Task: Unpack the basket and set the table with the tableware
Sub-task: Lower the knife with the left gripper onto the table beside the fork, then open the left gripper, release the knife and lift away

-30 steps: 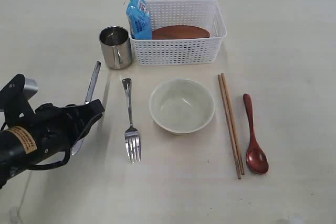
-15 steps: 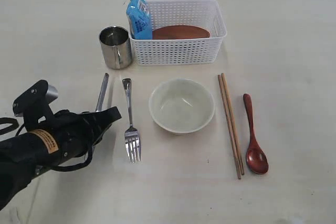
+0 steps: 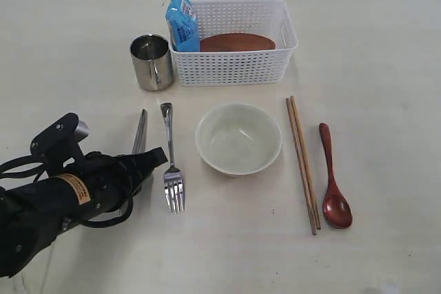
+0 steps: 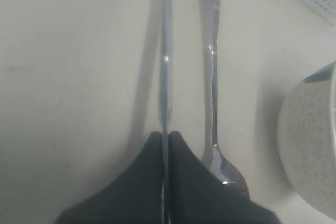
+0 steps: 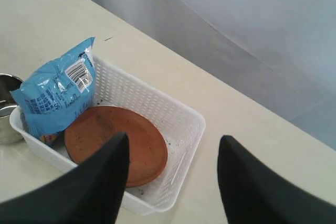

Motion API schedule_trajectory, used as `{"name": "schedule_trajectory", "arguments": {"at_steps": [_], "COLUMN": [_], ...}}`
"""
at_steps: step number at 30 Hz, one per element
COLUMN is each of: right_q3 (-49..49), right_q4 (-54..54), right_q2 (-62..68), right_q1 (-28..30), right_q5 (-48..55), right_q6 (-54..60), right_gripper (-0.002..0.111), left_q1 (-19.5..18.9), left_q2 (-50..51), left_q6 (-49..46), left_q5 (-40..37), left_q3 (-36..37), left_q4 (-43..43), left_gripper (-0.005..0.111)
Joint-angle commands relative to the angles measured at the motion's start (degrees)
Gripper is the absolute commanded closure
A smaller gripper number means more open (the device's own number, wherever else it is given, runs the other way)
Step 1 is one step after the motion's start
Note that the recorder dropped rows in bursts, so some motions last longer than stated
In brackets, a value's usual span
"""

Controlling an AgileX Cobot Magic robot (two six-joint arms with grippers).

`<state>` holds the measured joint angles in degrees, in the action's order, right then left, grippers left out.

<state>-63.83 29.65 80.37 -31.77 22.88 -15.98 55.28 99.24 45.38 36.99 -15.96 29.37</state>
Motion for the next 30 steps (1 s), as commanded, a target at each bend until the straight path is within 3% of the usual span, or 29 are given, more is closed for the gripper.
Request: {"name": "schedule_trajectory", "arguments": {"at_steps": [1,30], "right_q3": [0.0,0.0], "right_q4": [-0.1,-0.1], "right_q2": [-0.4,-0.4], "right_q1": [0.3,0.3], "right_q5": [-0.1,-0.2], "right_q6": [-0.2,-0.2], "right_gripper": [0.059,0.059], "left_q1": [0.4,0.4], "left_q2": [0.1,0.1], "left_q6": [-0.3,-3.3], "left_q5": [-0.9,-5.1], "left_q3": [-0.1,-0.1], "left_q4": [-0.3,-0.1], "left_gripper": [0.107,0.103]}}
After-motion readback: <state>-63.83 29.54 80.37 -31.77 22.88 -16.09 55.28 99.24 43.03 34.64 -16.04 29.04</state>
